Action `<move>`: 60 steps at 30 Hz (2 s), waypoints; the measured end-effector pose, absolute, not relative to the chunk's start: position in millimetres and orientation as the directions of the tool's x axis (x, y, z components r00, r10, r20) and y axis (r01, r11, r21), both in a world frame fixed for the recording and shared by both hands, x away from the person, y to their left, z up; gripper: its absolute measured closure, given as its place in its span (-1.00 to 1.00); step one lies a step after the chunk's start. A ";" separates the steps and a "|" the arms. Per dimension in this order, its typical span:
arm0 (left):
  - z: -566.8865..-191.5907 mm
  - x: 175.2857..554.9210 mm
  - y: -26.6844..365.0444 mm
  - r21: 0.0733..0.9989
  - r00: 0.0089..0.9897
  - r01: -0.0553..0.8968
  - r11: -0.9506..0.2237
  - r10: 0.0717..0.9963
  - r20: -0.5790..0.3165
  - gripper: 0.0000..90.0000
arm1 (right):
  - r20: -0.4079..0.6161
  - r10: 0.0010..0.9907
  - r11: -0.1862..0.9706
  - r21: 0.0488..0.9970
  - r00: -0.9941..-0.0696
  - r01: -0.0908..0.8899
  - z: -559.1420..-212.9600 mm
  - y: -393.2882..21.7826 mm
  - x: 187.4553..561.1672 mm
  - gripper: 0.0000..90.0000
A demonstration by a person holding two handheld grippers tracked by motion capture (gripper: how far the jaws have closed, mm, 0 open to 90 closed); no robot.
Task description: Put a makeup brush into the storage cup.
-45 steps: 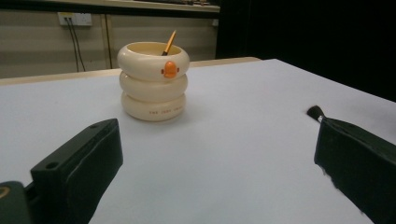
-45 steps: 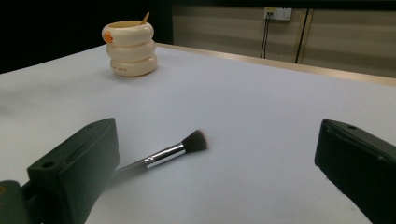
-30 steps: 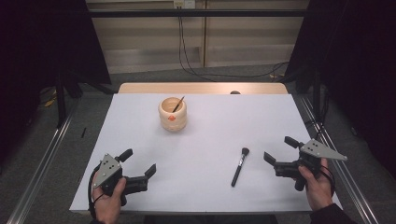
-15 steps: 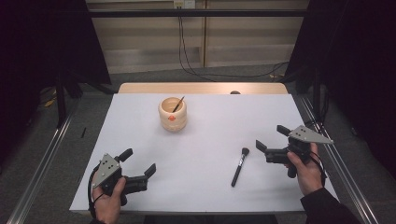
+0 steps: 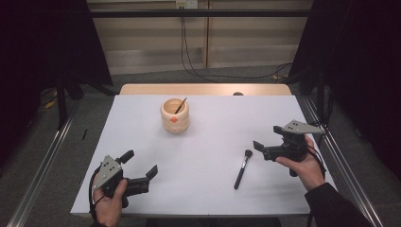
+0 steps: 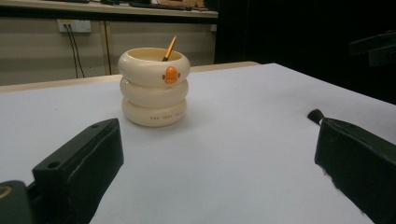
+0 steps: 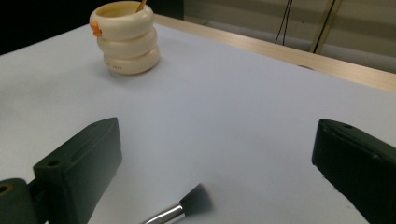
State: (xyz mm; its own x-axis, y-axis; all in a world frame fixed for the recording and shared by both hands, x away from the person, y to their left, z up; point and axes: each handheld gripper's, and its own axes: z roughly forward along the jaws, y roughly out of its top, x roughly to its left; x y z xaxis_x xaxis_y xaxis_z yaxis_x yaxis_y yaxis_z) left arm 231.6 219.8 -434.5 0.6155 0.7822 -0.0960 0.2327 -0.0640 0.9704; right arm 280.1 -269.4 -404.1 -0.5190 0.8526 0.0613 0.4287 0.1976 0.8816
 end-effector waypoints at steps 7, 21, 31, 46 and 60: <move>-435.1 232.1 220.2 0.971 0.618 0.233 -0.061 0.780 -0.099 -0.97 | 0.121 0.842 0.222 0.810 -0.525 0.543 -403.9 -266.3 287.4 -0.88; -435.2 232.7 220.8 0.970 0.615 0.234 -0.066 0.783 -0.096 -0.98 | 0.187 0.834 0.303 0.631 -0.519 0.714 -412.9 -246.1 302.3 -0.80; -435.3 233.1 220.7 0.971 0.623 0.229 -0.068 0.777 -0.093 -0.98 | 0.191 0.853 0.376 0.418 -0.485 0.827 -423.3 -229.1 311.9 -0.60; -435.4 233.2 220.1 0.971 0.624 0.227 -0.077 0.777 -0.084 -0.97 | 0.217 0.897 0.327 0.260 -0.385 0.909 -430.8 -221.0 329.1 -0.11; -436.4 233.3 220.5 0.971 0.630 0.223 -0.090 0.773 -0.073 -0.97 | 0.230 0.917 0.285 0.190 -0.325 0.939 -440.1 -215.4 337.0 0.10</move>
State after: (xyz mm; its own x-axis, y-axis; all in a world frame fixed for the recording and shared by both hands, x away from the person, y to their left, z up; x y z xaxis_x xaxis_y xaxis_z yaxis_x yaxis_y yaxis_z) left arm 233.3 220.5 -436.4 0.6296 0.7735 -0.0727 0.2227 -0.0900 0.9707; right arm 337.0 -215.4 -440.1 -0.3252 0.9172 0.2302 0.9394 0.2853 0.1903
